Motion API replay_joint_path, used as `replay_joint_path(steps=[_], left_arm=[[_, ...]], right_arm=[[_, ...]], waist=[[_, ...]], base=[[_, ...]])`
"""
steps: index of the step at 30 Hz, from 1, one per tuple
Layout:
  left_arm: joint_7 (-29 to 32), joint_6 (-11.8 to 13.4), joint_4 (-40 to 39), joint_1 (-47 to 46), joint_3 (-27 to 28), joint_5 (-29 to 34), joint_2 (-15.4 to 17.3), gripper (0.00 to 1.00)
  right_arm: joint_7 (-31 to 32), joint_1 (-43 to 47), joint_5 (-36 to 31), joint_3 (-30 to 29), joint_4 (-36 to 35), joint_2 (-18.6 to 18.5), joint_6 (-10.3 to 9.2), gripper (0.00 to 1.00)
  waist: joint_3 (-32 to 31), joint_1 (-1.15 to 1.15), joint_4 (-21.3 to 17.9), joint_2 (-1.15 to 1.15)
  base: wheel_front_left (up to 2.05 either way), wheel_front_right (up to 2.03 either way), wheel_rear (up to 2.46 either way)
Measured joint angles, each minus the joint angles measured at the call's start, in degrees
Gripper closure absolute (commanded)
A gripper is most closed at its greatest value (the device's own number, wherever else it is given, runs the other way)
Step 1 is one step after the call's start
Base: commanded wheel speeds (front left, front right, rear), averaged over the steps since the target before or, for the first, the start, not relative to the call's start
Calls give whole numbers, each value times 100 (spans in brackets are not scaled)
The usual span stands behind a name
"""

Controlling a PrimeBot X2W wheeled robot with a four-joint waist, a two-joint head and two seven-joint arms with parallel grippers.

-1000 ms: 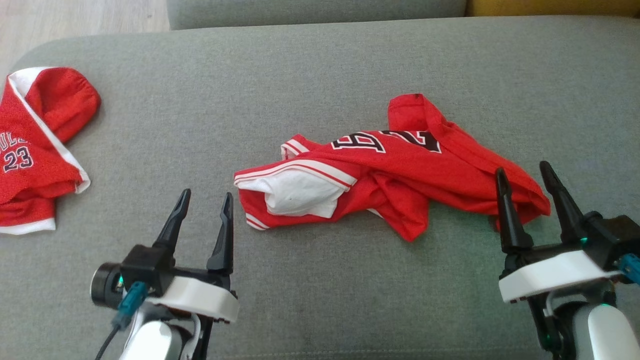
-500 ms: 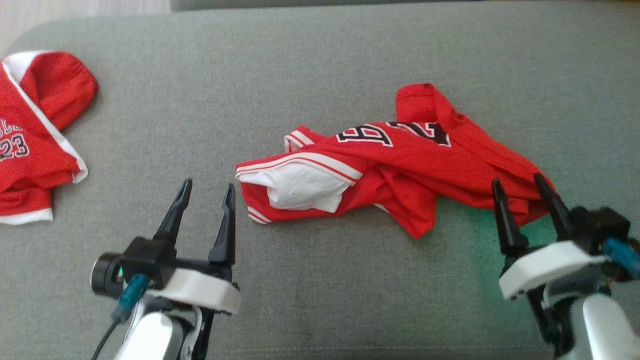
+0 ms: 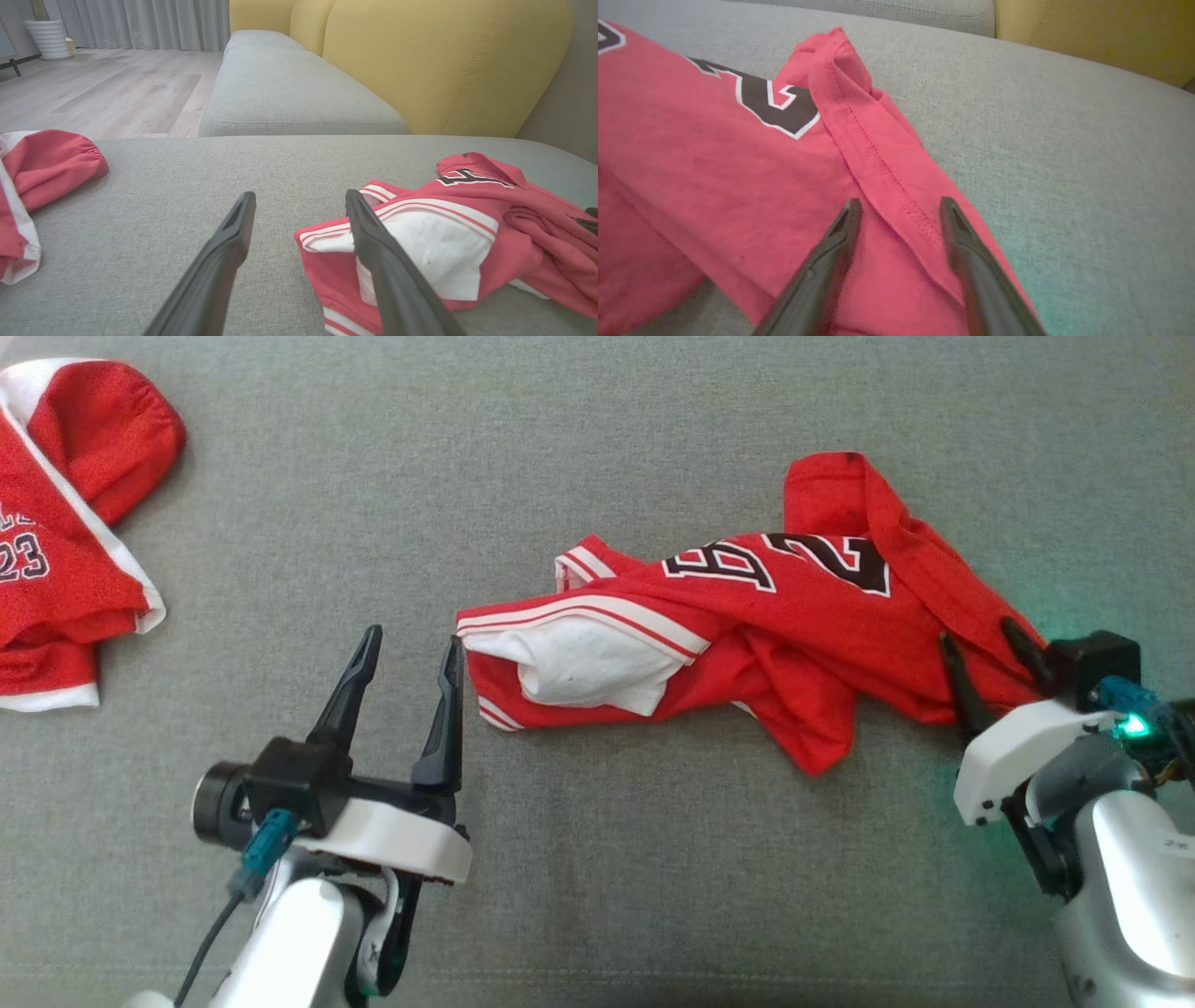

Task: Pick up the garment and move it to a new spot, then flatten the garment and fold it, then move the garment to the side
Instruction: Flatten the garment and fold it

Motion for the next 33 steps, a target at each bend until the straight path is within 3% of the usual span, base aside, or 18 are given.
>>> replay_joint_path(steps=[11, 18, 25, 33], left_arm=[[-51, -23, 80, -57, 7, 0, -56, 0], [-51, -86, 81, -87, -10, 2, -73, 0], [-52, -157, 113, -324, -89, 11, -145, 0], [-52, -307, 163, -521, -191, 60, -303, 0]], right_arm=[[-203, -203, 319, -222, -332, 40, 0, 100], [-142, -976, 660, -611, -383, 164, 0, 100], [-92, -2039, 1003, -960, 171, 82, 0, 100], [-207, -3148, 1123, -1504, 1369, -47, 0, 100]], waist=[[-103, 0, -80, 0], [-23, 0, -25, 0], [177, 0, 254, 0], [532, 0, 601, 0]], base=[[0, 0, 0], [0, 0, 0], [0, 0, 0], [0, 0, 0]])
